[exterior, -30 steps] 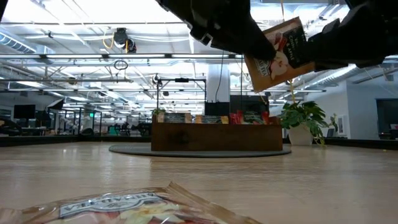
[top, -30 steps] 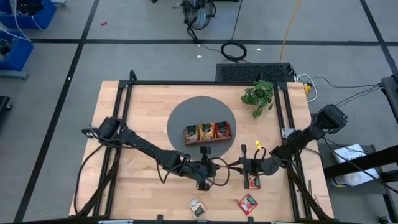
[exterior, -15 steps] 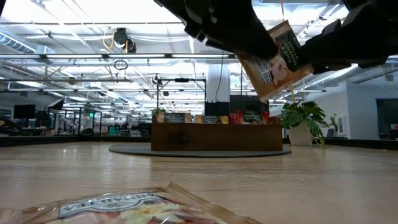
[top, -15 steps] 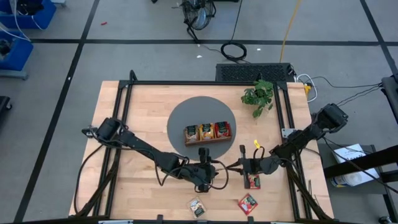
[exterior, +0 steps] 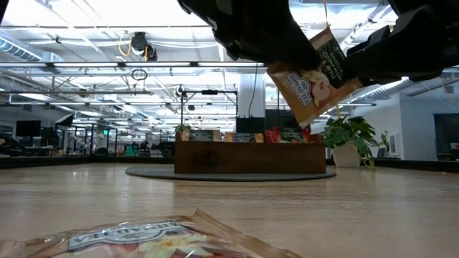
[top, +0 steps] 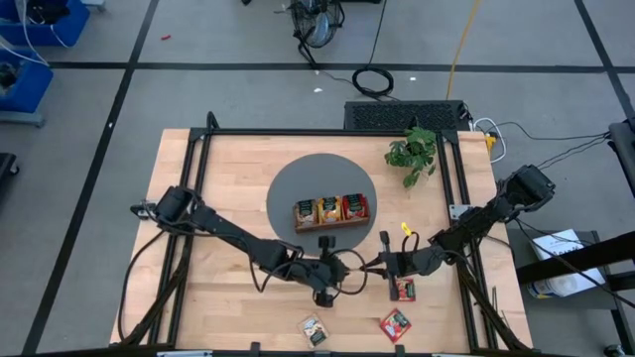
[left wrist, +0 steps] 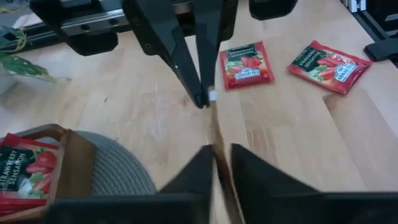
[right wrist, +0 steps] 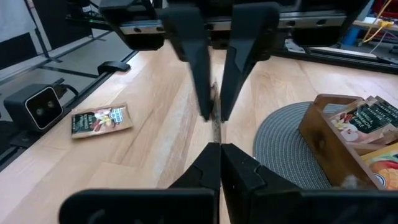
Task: Pick & Place Tea
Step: Put the brown tea bag into the left section of the wooden organizer
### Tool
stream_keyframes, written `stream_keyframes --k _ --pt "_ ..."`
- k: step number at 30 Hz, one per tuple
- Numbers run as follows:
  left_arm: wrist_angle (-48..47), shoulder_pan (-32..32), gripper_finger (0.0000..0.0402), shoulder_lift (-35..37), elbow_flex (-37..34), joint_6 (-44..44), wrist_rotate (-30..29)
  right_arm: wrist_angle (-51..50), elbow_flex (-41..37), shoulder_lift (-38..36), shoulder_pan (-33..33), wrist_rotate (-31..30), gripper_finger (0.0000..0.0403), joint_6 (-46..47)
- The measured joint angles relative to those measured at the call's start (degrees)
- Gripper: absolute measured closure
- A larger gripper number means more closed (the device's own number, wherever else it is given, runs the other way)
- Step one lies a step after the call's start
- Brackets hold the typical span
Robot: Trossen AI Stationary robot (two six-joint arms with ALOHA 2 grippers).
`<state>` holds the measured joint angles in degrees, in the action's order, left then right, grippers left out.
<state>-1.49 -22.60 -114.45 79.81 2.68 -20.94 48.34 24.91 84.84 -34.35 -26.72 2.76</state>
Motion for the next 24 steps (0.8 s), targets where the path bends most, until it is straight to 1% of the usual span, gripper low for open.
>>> stream_keyframes --k 2,3,6,8,11,14,16,19,22,24 --pt "0.0 0.2 0.0384 0.0 0.0 -0.2 0.1 0.0 0.0 0.0 0.0 0.0 0.0403 -0.2" --pt "0.0 0.4 0.0390 0.0 0.0 -0.3 0.1 0.1 0.0 0.0 0.0 0.0 0.0403 -0.5" --pt "0.0 0.5 0.0388 0.0 0.0 -0.7 0.1 0.2 0.0 0.0 0.0 0.0 0.0403 -1.6" --pt "0.0 0.5 0.0393 0.0 0.0 -0.8 0.1 0.3 0.0 0.0 0.0 0.4 0.0403 -2.0" --pt "0.1 0.5 0.0395 0.0 0.0 -0.9 0.1 0.9 0.0 0.0 0.0 3.5 0.0392 -2.0" --pt "0.1 0.5 0.0395 0.0 0.0 -0.9 0.0 3.7 0.0 0.0 -0.2 4.2 0.0359 -2.8" --pt "0.2 0.5 0.0397 0.0 0.0 -0.9 -0.1 4.5 0.0 0.0 -0.3 4.3 0.0328 -3.5" --pt "0.4 0.5 0.0394 0.0 0.0 -0.7 -0.1 4.5 0.0 0.0 -0.1 4.1 0.0278 -2.1" --pt "1.2 0.5 0.0397 0.0 0.0 -0.9 -0.1 3.3 0.0 0.0 0.2 1.5 0.0237 -0.8" --pt "1.9 0.5 0.0397 0.0 0.0 -0.9 -0.1 2.7 0.0 0.0 0.3 -0.4 0.0221 -0.7"
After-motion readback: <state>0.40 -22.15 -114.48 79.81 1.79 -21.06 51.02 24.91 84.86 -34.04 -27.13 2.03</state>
